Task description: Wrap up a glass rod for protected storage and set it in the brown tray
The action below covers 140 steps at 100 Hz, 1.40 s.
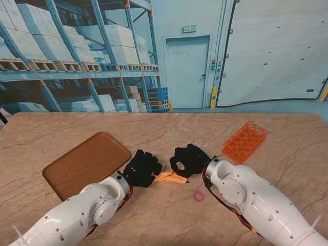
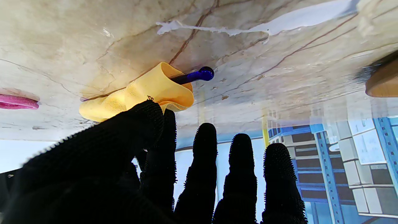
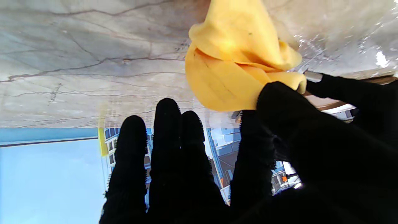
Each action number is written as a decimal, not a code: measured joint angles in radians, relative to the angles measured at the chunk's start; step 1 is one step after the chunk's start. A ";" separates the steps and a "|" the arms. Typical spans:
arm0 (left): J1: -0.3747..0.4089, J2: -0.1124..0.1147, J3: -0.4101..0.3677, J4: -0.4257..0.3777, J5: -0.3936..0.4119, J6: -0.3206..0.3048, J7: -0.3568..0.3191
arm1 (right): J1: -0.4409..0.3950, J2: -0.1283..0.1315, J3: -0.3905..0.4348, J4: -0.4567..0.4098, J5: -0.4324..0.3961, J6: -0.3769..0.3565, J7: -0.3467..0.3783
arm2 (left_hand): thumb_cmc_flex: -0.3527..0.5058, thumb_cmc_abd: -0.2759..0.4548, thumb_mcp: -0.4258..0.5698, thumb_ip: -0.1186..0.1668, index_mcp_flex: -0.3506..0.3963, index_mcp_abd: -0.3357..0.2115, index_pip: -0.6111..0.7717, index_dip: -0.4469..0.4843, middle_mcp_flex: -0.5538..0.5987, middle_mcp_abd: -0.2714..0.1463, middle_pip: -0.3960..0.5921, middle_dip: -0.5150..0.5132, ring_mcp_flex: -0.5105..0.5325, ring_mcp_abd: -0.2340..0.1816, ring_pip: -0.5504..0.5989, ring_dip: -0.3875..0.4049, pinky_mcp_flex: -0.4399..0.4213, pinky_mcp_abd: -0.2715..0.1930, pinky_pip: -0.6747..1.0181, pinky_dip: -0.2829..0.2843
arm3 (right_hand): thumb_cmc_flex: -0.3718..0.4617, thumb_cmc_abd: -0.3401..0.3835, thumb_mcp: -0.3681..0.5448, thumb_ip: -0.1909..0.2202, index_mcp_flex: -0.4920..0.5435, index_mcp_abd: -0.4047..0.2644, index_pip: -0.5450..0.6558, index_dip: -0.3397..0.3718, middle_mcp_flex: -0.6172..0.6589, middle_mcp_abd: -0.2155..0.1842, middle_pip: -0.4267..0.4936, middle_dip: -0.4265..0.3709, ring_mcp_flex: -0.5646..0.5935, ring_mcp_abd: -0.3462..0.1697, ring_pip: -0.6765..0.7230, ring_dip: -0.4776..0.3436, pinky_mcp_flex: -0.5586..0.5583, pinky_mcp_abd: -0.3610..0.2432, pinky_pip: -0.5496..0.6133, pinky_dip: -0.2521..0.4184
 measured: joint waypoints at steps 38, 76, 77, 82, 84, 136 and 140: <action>0.042 0.012 -0.063 -0.037 0.066 -0.010 -0.014 | -0.020 0.029 -0.005 -0.034 -0.076 -0.041 0.054 | -0.166 -0.008 -0.126 -0.023 -0.027 0.079 -0.066 0.052 -0.002 0.004 -0.028 -0.011 -0.009 0.000 -0.024 -0.010 -0.002 0.000 -0.013 0.000 | 0.000 -0.011 0.002 0.000 0.011 0.003 -0.002 0.000 0.009 0.000 0.000 0.000 0.000 0.002 -0.017 -0.011 -0.009 0.008 -0.011 0.000; 0.099 0.019 -0.139 -0.068 0.080 -0.031 0.036 | -0.056 0.039 0.025 -0.078 -0.118 -0.073 0.104 | -0.162 0.192 -0.361 -0.020 -0.078 0.093 -0.179 0.078 -0.023 0.006 -0.051 -0.012 -0.021 0.000 -0.044 -0.010 -0.013 0.000 -0.026 0.000 | -0.090 -0.043 -0.053 0.005 -0.061 0.045 -0.100 -0.002 0.010 -0.001 -0.064 -0.011 -0.002 0.003 -0.066 -0.013 -0.035 0.010 -0.050 0.000; 0.099 0.019 -0.139 -0.068 0.078 -0.031 0.038 | -0.060 0.039 0.029 -0.081 -0.119 -0.074 0.105 | -0.156 0.199 -0.362 -0.020 -0.078 0.093 -0.185 0.077 -0.023 0.006 -0.051 -0.012 -0.021 0.000 -0.045 -0.010 -0.013 0.000 -0.026 0.000 | -0.101 -0.043 -0.058 0.007 -0.061 0.047 -0.101 -0.002 0.010 -0.001 -0.064 -0.011 -0.002 0.003 -0.066 -0.013 -0.035 0.010 -0.051 0.000; 0.102 0.018 -0.142 -0.071 0.069 -0.030 0.043 | -0.077 0.039 0.049 -0.098 -0.122 -0.078 0.108 | -0.145 0.199 -0.363 -0.020 -0.078 0.093 -0.202 0.055 -0.031 0.006 -0.051 -0.012 -0.021 0.000 -0.045 -0.010 -0.013 0.000 -0.026 0.000 | -0.092 -0.042 -0.076 0.009 -0.062 0.054 -0.124 0.013 0.010 -0.001 -0.065 -0.011 -0.002 0.005 -0.067 -0.013 -0.035 0.010 -0.053 0.000; 0.102 0.017 -0.143 -0.072 0.065 -0.030 0.044 | -0.084 0.039 0.057 -0.104 -0.124 -0.079 0.108 | -0.140 0.199 -0.363 -0.020 -0.078 0.093 -0.204 0.049 -0.031 0.006 -0.051 -0.012 -0.021 0.000 -0.045 -0.010 -0.013 0.000 -0.026 0.000 | -0.106 -0.042 -0.077 0.005 -0.062 0.055 -0.132 0.018 0.010 -0.001 -0.065 -0.011 -0.002 0.005 -0.067 -0.013 -0.035 0.011 -0.054 0.000; 0.016 -0.006 -0.017 -0.056 -0.048 0.017 0.013 | -0.136 0.024 0.099 -0.120 -0.162 -0.021 -0.114 | 0.006 0.148 -0.302 -0.031 -0.069 0.072 -0.167 -0.098 0.003 0.006 -0.027 -0.001 -0.013 0.002 -0.024 -0.010 -0.013 0.000 -0.026 0.000 | 0.001 0.033 -0.087 0.006 -0.002 0.000 -0.073 -0.014 0.107 0.006 -0.039 0.015 0.040 0.024 -0.017 0.010 0.002 0.021 -0.045 0.035; 0.006 -0.009 -0.007 -0.049 -0.051 0.022 0.013 | -0.118 0.022 0.082 -0.098 -0.165 -0.008 -0.120 | 0.015 0.121 -0.302 -0.031 -0.050 0.072 -0.165 -0.099 0.012 0.006 -0.019 -0.001 -0.011 0.003 -0.023 -0.010 -0.013 0.000 -0.026 0.000 | -0.002 0.033 -0.087 0.006 0.001 0.000 -0.068 -0.016 0.109 0.008 -0.035 0.015 0.048 0.025 -0.004 0.010 0.003 0.021 -0.043 0.035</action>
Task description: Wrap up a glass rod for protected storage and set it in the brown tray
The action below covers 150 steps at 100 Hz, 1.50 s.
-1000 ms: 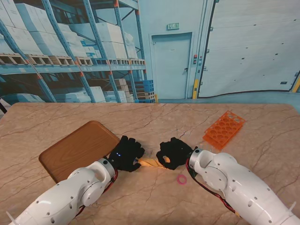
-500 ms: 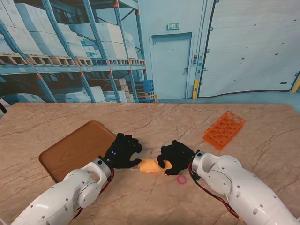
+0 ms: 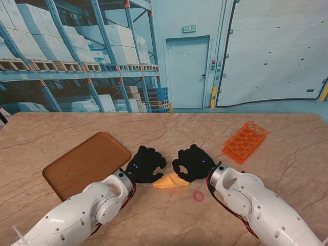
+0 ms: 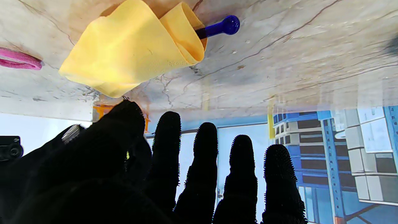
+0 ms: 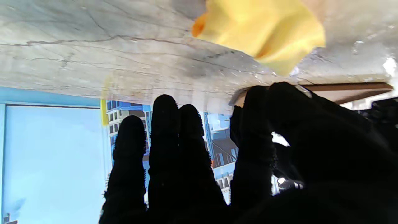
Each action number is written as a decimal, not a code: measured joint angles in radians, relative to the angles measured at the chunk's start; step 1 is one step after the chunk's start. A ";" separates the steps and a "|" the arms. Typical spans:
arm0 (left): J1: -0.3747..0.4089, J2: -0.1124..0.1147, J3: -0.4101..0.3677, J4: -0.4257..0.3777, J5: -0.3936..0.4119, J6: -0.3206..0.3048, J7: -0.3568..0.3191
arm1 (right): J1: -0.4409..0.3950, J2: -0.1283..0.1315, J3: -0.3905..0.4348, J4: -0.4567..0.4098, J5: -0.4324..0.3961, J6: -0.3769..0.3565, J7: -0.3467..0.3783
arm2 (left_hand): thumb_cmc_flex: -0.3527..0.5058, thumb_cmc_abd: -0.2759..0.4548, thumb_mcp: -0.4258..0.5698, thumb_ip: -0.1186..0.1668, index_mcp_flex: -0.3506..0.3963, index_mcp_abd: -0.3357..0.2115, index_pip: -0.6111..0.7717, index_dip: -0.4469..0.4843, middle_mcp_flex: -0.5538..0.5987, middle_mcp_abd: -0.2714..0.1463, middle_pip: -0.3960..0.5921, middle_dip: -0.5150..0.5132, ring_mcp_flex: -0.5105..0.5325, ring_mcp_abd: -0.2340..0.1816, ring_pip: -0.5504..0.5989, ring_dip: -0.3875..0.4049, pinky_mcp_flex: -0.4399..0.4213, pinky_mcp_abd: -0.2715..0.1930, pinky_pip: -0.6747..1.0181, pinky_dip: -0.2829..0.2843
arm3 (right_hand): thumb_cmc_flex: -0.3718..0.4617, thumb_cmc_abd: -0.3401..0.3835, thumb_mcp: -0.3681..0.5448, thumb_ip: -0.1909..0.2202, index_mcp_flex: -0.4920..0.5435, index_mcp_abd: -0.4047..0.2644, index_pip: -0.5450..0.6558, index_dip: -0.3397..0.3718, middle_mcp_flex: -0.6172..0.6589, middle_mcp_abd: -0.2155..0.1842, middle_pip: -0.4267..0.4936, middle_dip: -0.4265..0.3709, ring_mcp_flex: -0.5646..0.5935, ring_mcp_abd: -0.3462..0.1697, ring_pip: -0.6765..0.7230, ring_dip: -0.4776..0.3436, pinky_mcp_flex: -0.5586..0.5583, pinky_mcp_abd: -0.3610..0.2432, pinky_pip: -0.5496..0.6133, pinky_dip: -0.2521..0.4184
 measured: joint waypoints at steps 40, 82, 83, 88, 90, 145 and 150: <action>-0.046 -0.018 0.062 0.033 -0.035 0.044 -0.018 | 0.121 0.002 -0.125 0.120 0.001 0.070 0.040 | 0.000 -0.002 0.001 0.000 0.008 0.000 0.010 -0.012 0.011 0.012 0.006 0.001 0.000 0.005 0.002 0.000 0.000 0.001 0.001 0.000 | -0.127 -0.033 -0.110 0.005 -0.124 0.157 -0.226 0.120 -0.101 0.012 0.010 0.000 -0.043 0.002 0.010 0.000 -0.024 0.001 0.019 -0.004; -0.045 -0.021 0.064 0.032 -0.037 0.068 -0.035 | 0.170 0.013 -0.241 0.145 0.004 0.114 0.066 | 0.000 -0.002 0.001 0.000 0.010 0.000 0.010 -0.012 0.010 0.013 0.003 0.001 0.000 0.010 0.002 0.000 0.000 0.001 0.002 0.000 | -0.126 -0.033 -0.159 0.028 -0.164 0.179 -0.209 0.195 -0.141 0.027 0.010 0.000 -0.061 0.005 0.000 0.000 -0.038 0.001 0.021 -0.004; -0.045 -0.021 0.064 0.032 -0.037 0.068 -0.036 | 0.172 0.013 -0.245 0.145 0.006 0.119 0.067 | 0.000 -0.002 0.001 0.000 0.018 0.000 0.010 -0.012 0.010 0.013 0.003 0.001 0.000 0.010 0.002 0.000 0.000 0.001 0.002 0.000 | -0.126 -0.033 -0.154 0.028 -0.164 0.179 -0.200 0.196 -0.141 0.027 0.010 0.000 -0.061 0.006 0.000 0.000 -0.038 0.001 0.021 -0.004; -0.042 -0.021 0.060 0.031 -0.036 0.069 -0.036 | 0.187 0.012 -0.269 0.145 0.010 0.135 0.071 | 0.000 -0.002 0.001 0.000 0.027 0.000 0.010 -0.012 0.010 0.013 0.003 0.001 0.000 0.010 0.002 0.000 0.000 0.001 0.002 0.000 | -0.126 -0.033 -0.120 0.028 -0.144 0.191 -0.184 0.204 -0.141 0.028 0.010 0.000 -0.061 0.009 0.000 0.000 -0.038 0.001 0.022 -0.004; -0.041 -0.021 0.058 0.031 -0.035 0.069 -0.036 | 0.194 0.013 -0.277 0.145 0.009 0.136 0.072 | 0.000 -0.002 0.001 0.000 0.027 0.000 0.010 -0.012 0.010 0.013 0.003 0.001 0.000 0.010 0.002 0.000 0.000 0.001 0.002 0.000 | -0.122 -0.033 -0.106 0.028 -0.129 0.205 -0.183 0.205 -0.141 0.028 0.010 0.000 -0.061 0.009 0.000 0.000 -0.038 0.001 0.022 -0.004; -0.009 -0.019 0.018 0.017 -0.030 0.070 -0.022 | 0.294 0.020 -0.438 0.161 -0.068 0.174 0.040 | 0.000 -0.002 0.001 0.000 0.027 0.000 0.010 -0.012 0.010 0.014 0.003 0.001 0.000 0.010 0.002 0.000 0.000 0.001 0.003 0.000 | -0.066 -0.288 0.253 0.069 0.151 0.281 0.044 -0.096 0.069 0.024 0.012 -0.005 0.022 0.042 0.009 -0.009 0.002 0.015 0.051 -0.025; -0.007 -0.019 0.015 0.015 -0.030 0.069 -0.021 | 0.299 0.019 -0.446 0.166 -0.056 0.172 0.043 | 0.000 -0.002 0.001 0.000 0.027 0.000 0.010 -0.012 0.010 0.014 0.003 0.001 0.000 0.010 0.002 0.000 0.000 0.001 0.003 0.000 | -0.066 -0.288 0.285 0.086 0.178 0.281 0.070 -0.098 0.093 0.015 0.025 -0.005 0.038 0.043 0.010 -0.009 0.005 0.016 0.056 -0.025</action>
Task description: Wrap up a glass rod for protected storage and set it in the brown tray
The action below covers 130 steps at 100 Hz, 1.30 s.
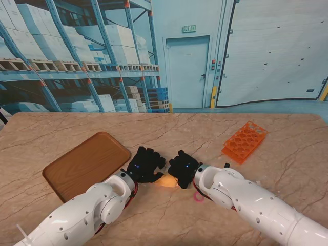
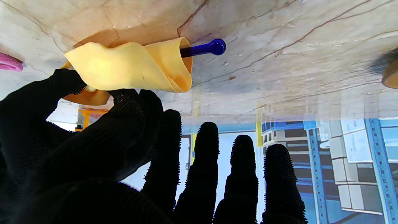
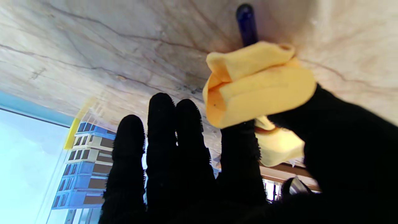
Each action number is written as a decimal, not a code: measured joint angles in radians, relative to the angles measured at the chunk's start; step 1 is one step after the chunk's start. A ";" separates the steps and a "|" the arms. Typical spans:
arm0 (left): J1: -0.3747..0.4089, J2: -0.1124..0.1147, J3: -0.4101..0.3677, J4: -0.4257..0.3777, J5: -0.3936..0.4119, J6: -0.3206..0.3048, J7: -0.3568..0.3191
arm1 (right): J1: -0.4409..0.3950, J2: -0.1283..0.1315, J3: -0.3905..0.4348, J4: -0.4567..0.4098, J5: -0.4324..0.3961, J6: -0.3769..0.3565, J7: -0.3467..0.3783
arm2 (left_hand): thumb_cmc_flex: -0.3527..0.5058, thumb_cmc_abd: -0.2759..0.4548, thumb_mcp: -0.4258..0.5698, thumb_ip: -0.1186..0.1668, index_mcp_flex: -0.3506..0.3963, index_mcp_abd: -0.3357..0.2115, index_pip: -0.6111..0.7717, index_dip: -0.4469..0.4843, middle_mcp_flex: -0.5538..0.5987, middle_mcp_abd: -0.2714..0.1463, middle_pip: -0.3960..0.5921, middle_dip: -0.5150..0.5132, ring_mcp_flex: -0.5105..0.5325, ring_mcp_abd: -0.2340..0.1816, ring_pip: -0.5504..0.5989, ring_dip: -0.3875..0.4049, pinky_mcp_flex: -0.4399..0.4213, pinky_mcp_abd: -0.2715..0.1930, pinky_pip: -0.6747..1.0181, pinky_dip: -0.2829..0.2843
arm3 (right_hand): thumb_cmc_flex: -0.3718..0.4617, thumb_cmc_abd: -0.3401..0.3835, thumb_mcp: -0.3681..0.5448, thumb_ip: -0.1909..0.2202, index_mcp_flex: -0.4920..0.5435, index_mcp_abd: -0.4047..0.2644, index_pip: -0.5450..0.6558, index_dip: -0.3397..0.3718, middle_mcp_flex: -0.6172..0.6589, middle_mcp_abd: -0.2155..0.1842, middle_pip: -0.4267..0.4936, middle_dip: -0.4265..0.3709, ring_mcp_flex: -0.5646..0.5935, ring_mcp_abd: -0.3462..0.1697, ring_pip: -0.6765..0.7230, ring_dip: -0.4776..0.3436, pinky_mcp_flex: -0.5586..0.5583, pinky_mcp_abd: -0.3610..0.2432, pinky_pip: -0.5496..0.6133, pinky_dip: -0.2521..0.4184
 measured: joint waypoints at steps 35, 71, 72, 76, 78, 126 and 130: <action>0.009 -0.001 -0.015 -0.013 -0.041 -0.015 -0.014 | -0.082 -0.008 0.126 0.012 -0.049 -0.066 -0.094 | -0.106 0.081 -0.050 0.009 -0.042 0.053 -0.207 -0.019 -0.044 0.013 -0.065 -0.024 -0.020 0.001 -0.017 0.000 -0.013 -0.005 -0.057 -0.035 | 0.000 0.048 -0.073 0.045 -0.004 -0.133 0.007 0.050 0.034 -0.016 0.065 0.017 0.020 -0.013 0.079 0.018 0.020 0.000 0.022 -0.021; -0.012 0.001 -0.019 -0.033 -0.139 -0.067 -0.151 | -0.113 0.001 0.185 -0.031 -0.079 -0.113 -0.126 | -0.226 0.015 -0.163 0.009 -0.054 0.090 -0.500 -0.165 -0.105 0.034 -0.238 -0.151 -0.043 -0.004 -0.207 -0.118 -0.007 -0.052 -0.383 -0.192 | 0.001 0.087 -0.105 0.020 -0.013 -0.174 -0.007 0.051 0.034 -0.017 0.092 0.032 0.020 -0.016 0.119 0.038 0.018 0.000 0.023 -0.022; -0.014 0.001 -0.017 -0.033 -0.143 -0.067 -0.157 | -0.113 0.001 0.186 -0.032 -0.080 -0.114 -0.127 | -0.228 0.015 -0.165 0.009 -0.055 0.090 -0.506 -0.166 -0.108 0.034 -0.240 -0.155 -0.043 -0.005 -0.214 -0.125 -0.007 -0.053 -0.391 -0.196 | 0.001 0.087 -0.105 0.020 -0.013 -0.175 -0.007 0.051 0.034 -0.017 0.093 0.032 0.020 -0.016 0.120 0.039 0.018 0.000 0.023 -0.022; -0.023 0.002 -0.010 -0.033 -0.155 -0.067 -0.175 | -0.113 0.001 0.188 -0.034 -0.081 -0.117 -0.130 | -0.232 0.015 -0.166 0.009 -0.066 0.096 -0.526 -0.188 -0.110 0.034 -0.256 -0.163 -0.043 -0.009 -0.234 -0.142 -0.006 -0.061 -0.427 -0.213 | 0.001 0.087 -0.105 0.020 -0.013 -0.176 -0.008 0.051 0.034 -0.017 0.100 0.032 0.020 -0.016 0.120 0.039 0.016 0.000 0.023 -0.023; -0.027 0.002 -0.007 -0.033 -0.162 -0.067 -0.184 | -0.113 0.001 0.189 -0.035 -0.082 -0.118 -0.131 | -0.237 0.015 -0.169 0.009 -0.066 0.096 -0.535 -0.187 -0.113 0.034 -0.264 -0.171 -0.045 -0.010 -0.239 -0.152 -0.005 -0.063 -0.441 -0.218 | 0.001 0.087 -0.105 0.020 -0.013 -0.177 -0.008 0.051 0.034 -0.017 0.101 0.033 0.020 -0.016 0.120 0.040 0.013 0.000 0.023 -0.023; -0.102 -0.023 0.074 0.011 -0.349 0.029 -0.253 | -0.105 0.002 0.188 -0.035 -0.082 -0.134 -0.148 | -0.240 -0.035 -0.112 0.009 -0.169 0.123 -0.614 -0.250 -0.130 0.037 -0.319 -0.236 -0.069 -0.026 -0.292 -0.249 0.009 -0.112 -0.615 -0.275 | 0.002 0.087 -0.114 0.020 -0.013 -0.188 -0.016 0.059 0.035 -0.001 0.101 0.043 0.020 -0.010 0.121 0.043 0.007 0.000 0.023 -0.023; -0.105 -0.027 0.077 0.019 -0.365 0.030 -0.254 | -0.103 0.002 0.187 -0.032 -0.081 -0.136 -0.149 | -0.240 -0.036 -0.103 0.009 -0.178 0.122 -0.611 -0.250 -0.130 0.037 -0.319 -0.236 -0.069 -0.026 -0.292 -0.249 0.010 -0.113 -0.620 -0.276 | 0.002 0.087 -0.114 0.020 -0.013 -0.188 -0.016 0.059 0.035 0.000 0.101 0.043 0.020 -0.010 0.122 0.043 0.007 0.000 0.023 -0.023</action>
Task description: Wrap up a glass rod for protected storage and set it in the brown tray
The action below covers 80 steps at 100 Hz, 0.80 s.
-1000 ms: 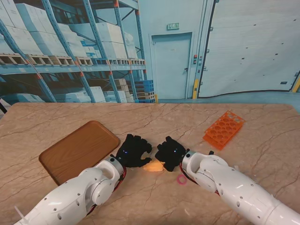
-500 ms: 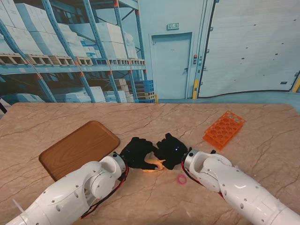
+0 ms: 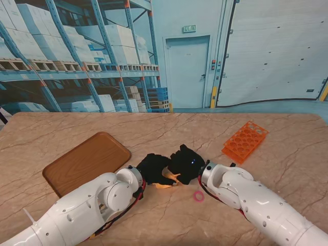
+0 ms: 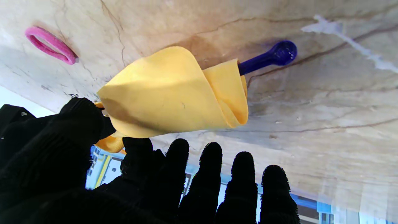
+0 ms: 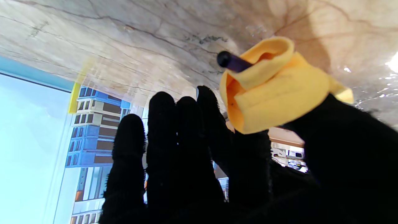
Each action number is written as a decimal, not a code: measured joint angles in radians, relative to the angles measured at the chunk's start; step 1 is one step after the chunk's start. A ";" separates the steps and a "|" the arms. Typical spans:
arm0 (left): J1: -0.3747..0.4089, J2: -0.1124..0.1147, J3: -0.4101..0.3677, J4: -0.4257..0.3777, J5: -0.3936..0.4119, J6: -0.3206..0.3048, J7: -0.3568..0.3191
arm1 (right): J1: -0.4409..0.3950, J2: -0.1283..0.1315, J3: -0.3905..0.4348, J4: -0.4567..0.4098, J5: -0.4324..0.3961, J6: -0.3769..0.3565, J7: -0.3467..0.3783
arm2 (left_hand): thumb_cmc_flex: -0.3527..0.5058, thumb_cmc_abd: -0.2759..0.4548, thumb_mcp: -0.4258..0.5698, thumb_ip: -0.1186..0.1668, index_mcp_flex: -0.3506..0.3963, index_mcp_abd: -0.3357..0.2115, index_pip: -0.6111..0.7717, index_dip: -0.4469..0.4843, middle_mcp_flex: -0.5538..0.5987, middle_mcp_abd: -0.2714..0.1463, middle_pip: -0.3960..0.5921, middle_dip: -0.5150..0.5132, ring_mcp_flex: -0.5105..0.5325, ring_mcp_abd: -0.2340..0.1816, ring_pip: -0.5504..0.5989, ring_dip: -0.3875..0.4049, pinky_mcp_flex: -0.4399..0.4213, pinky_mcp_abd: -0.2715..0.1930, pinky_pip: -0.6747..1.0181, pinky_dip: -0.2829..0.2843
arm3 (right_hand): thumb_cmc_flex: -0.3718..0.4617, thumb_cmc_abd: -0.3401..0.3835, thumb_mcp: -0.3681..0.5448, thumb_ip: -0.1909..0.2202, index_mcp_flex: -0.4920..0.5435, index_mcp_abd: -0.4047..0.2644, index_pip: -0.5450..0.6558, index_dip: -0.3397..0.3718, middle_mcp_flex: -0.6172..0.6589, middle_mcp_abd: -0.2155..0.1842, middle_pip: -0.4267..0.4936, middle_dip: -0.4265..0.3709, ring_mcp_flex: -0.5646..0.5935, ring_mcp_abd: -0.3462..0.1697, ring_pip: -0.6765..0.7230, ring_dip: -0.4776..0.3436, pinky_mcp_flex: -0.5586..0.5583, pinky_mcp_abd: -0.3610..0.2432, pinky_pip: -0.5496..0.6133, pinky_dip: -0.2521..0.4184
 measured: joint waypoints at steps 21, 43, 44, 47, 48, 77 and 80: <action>-0.031 -0.006 0.016 0.052 -0.079 -0.079 -0.032 | 0.006 0.000 -0.005 0.013 0.006 -0.005 -0.005 | 0.000 -0.020 0.091 0.000 -0.068 0.033 0.024 0.000 0.033 0.000 0.012 0.000 0.053 -0.010 0.015 -0.001 0.007 -0.007 0.046 0.000 | 0.000 0.000 -0.011 -0.001 0.015 -0.023 -0.013 0.000 0.009 0.002 0.012 0.001 0.000 0.004 0.011 0.004 0.000 0.000 0.000 0.000; -0.044 -0.016 0.029 0.071 -0.132 -0.067 -0.029 | 0.009 0.000 -0.007 0.023 0.015 -0.006 -0.014 | 0.016 -0.032 0.174 0.000 -0.069 0.024 0.062 0.000 0.098 -0.008 0.046 0.000 0.103 -0.018 0.037 -0.013 0.009 -0.008 0.225 0.008 | 0.000 0.000 -0.011 -0.001 0.013 -0.023 -0.013 0.000 0.009 0.002 0.006 0.001 0.000 0.004 0.011 0.004 -0.001 0.000 0.000 0.000; -0.044 -0.017 0.029 0.071 -0.133 -0.065 -0.028 | 0.009 0.000 -0.007 0.023 0.015 -0.006 -0.015 | 0.016 -0.032 0.174 0.000 -0.069 0.024 0.066 0.000 0.103 -0.008 0.046 0.000 0.106 -0.018 0.038 -0.014 0.011 -0.008 0.235 0.011 | 0.000 0.000 -0.011 -0.001 0.013 -0.023 -0.013 0.000 0.009 0.002 0.006 0.001 0.000 0.004 0.011 0.004 -0.001 0.000 0.000 0.000; -0.043 -0.019 0.029 0.071 -0.133 -0.060 -0.025 | 0.010 0.000 -0.007 0.024 0.014 -0.006 -0.018 | 0.016 -0.032 0.176 0.000 -0.069 0.022 0.072 0.000 0.108 -0.009 0.054 0.000 0.110 -0.018 0.047 -0.014 0.015 -0.006 0.261 0.021 | 0.000 0.000 -0.011 -0.001 0.013 -0.023 -0.013 0.000 0.009 0.002 0.005 0.001 0.000 0.004 0.011 0.004 -0.001 0.000 0.000 0.000; -0.043 -0.019 0.029 0.071 -0.133 -0.057 -0.023 | 0.010 0.000 -0.007 0.024 0.014 -0.006 -0.019 | 0.016 -0.032 0.176 0.000 -0.069 0.019 0.073 0.000 0.108 -0.009 0.057 0.000 0.111 -0.021 0.050 -0.014 0.016 -0.005 0.267 0.022 | 0.000 0.000 -0.011 -0.001 0.013 -0.023 -0.013 0.000 0.009 0.002 0.005 0.001 0.000 0.004 0.011 0.004 -0.001 0.000 0.000 0.000; 0.016 -0.027 -0.027 0.034 -0.038 -0.027 0.026 | 0.000 -0.002 0.019 0.007 0.011 -0.016 -0.019 | 0.017 -0.031 0.174 0.000 -0.069 -0.018 0.084 0.000 0.038 -0.009 0.066 0.002 0.098 0.008 0.114 0.032 0.010 0.033 0.319 0.045 | 0.011 0.001 -0.010 -0.001 0.004 -0.017 -0.013 0.002 0.008 -0.011 0.005 0.012 0.000 -0.002 0.012 0.007 -0.001 0.000 0.000 0.000; 0.023 -0.025 -0.035 0.027 -0.025 -0.028 0.027 | -0.002 -0.003 0.021 0.005 0.010 -0.016 -0.019 | 0.017 -0.031 0.173 0.000 -0.069 -0.019 0.084 0.000 0.026 -0.009 0.068 0.002 0.089 0.008 0.110 0.033 0.006 0.034 0.320 0.045 | 0.011 0.001 -0.010 -0.001 0.004 -0.017 -0.013 0.002 0.008 -0.012 0.005 0.013 0.000 -0.003 0.013 0.010 -0.001 0.000 0.000 0.000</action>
